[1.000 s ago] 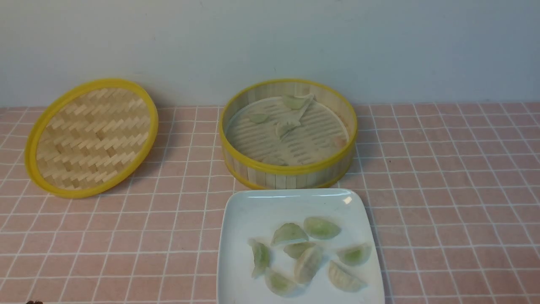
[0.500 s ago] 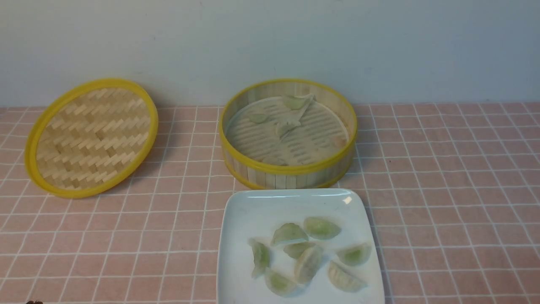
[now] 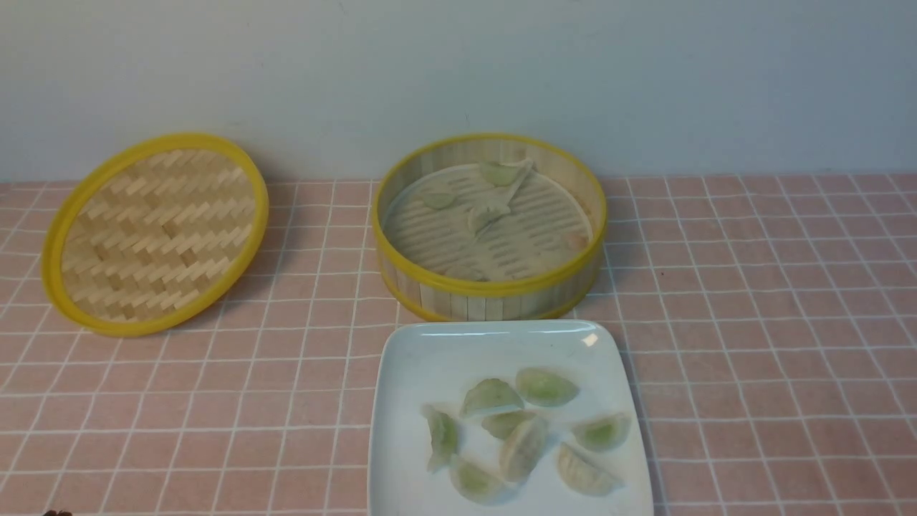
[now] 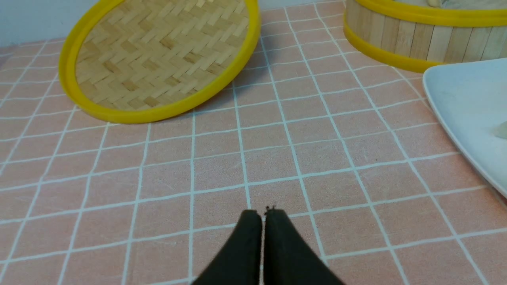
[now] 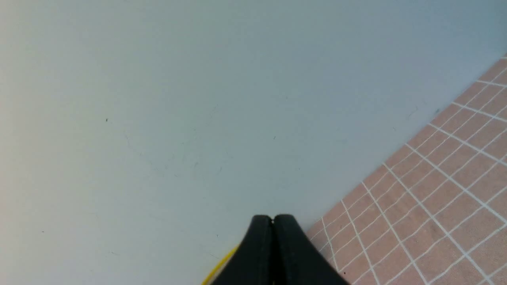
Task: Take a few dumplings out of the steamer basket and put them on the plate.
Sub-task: Use the right arm to grab a dumpling from inside the steamer
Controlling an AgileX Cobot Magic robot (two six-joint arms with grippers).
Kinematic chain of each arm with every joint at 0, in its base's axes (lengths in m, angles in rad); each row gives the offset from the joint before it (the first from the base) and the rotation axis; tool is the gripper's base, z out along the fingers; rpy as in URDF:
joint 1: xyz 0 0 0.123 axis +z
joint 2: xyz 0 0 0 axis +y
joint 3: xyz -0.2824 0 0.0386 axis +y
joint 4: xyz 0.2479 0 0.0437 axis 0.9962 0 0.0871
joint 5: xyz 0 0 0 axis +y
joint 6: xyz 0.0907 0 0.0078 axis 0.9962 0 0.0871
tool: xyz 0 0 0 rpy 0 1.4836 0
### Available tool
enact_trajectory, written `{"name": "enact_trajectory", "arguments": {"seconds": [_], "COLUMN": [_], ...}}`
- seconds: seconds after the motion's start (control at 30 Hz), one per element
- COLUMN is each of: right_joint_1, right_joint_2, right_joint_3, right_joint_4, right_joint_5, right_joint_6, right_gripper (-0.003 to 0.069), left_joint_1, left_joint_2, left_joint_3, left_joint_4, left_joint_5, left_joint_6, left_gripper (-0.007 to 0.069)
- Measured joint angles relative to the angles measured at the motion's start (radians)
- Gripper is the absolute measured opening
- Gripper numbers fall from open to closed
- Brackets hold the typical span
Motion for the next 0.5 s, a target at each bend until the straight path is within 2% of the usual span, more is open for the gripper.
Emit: {"name": "enact_trajectory", "arguments": {"seconds": [0.3, 0.4, 0.5], "right_joint_1": [0.003, 0.021, 0.061], "right_joint_2": [0.000, 0.011, 0.131], "right_joint_3": [-0.009, -0.105, -0.286], "right_joint_4": [0.016, -0.006, -0.059], "right_joint_5": [0.016, 0.129, 0.310], "right_joint_6": [-0.013, -0.055, -0.183], "right_gripper": [-0.0015, -0.0015, -0.0015], "left_joint_1": [0.000, 0.000, 0.000], "left_joint_2": [0.000, 0.000, 0.000], "left_joint_3": [0.000, 0.000, 0.002], "left_joint_4": [0.002, 0.004, -0.017], "left_joint_5": [0.000, -0.001, -0.023], "left_joint_6": [0.000, 0.000, -0.012], "left_gripper": [-0.0006, -0.0006, -0.0006]}}
